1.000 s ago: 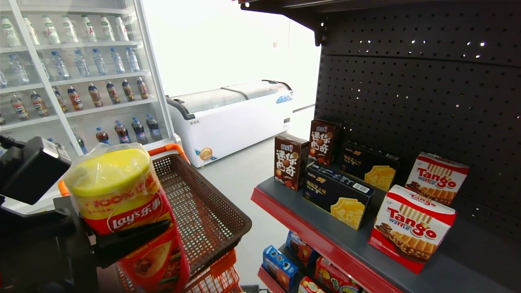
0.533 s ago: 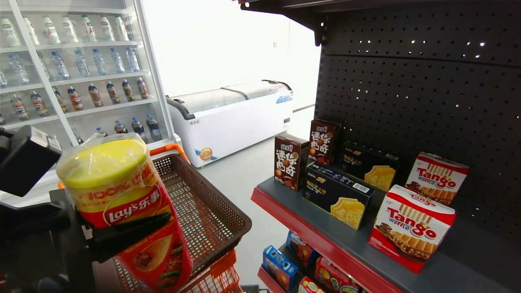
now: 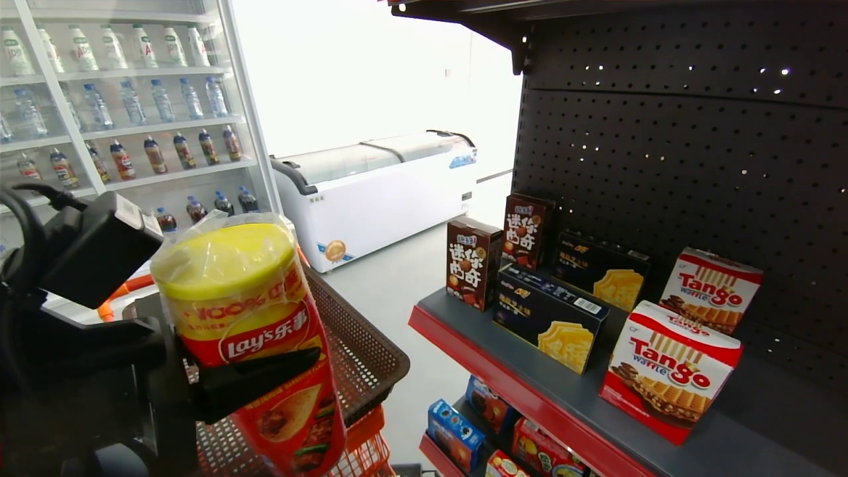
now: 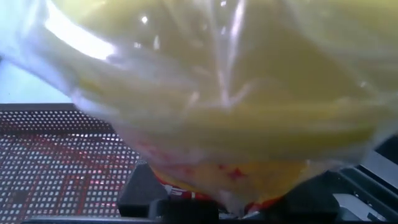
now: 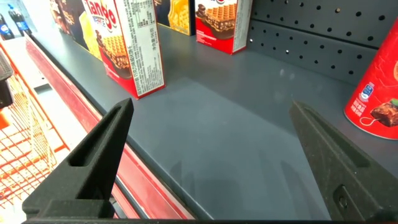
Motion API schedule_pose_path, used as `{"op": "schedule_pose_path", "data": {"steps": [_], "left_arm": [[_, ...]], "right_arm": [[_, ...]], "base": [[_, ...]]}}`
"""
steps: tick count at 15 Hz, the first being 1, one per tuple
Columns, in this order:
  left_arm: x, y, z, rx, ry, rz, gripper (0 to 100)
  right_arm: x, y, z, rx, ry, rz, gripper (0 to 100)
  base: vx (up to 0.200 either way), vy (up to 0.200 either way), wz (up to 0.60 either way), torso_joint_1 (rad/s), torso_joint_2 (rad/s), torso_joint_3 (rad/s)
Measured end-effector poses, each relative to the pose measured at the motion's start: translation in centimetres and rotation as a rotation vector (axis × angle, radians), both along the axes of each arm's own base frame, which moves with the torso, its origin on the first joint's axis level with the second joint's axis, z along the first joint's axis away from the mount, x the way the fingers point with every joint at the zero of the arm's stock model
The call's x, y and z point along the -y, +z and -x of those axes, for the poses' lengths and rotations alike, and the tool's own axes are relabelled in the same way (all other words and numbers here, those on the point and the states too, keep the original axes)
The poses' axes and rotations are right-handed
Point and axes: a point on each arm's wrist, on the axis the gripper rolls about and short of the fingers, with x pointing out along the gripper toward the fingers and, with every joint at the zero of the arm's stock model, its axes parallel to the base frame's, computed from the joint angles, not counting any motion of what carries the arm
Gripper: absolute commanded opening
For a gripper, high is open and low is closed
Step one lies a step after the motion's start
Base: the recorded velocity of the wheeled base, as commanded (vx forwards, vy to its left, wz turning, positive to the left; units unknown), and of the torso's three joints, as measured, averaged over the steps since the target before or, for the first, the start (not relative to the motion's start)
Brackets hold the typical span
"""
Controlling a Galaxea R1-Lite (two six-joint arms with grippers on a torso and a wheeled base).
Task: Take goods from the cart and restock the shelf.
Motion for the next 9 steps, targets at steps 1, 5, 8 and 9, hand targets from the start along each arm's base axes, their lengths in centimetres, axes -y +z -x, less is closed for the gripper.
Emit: {"op": "schedule_pose_path", "data": {"steps": [1,5,8,9], "left_arm": [[0.16,-0.07,-0.21,-0.006,-0.002,-0.003,0],[0.65,0.28,-0.97,-0.003,-0.004,-0.002,0],[0.99,0.63,-0.98,0.002,-0.020,0.001,0],[1.10,0.83,-0.99,0.007,-0.025,0.004,0]], "right_arm": [[0.00,0.00,0.00,0.000,0.001,0.000,100],[0.00,0.00,0.00,0.000,0.000,0.000,100],[0.00,0.00,0.00,0.000,0.000,0.000,100],[0.00,0.00,0.00,0.000,0.000,0.000,100]], "base": [[0.000,0.000,-0.60,-0.007,0.00,0.007],[0.000,0.000,-0.60,0.006,0.00,0.005],[0.000,0.000,-0.60,0.004,0.00,0.002],[0.000,0.000,-0.60,0.002,0.00,0.007]]}}
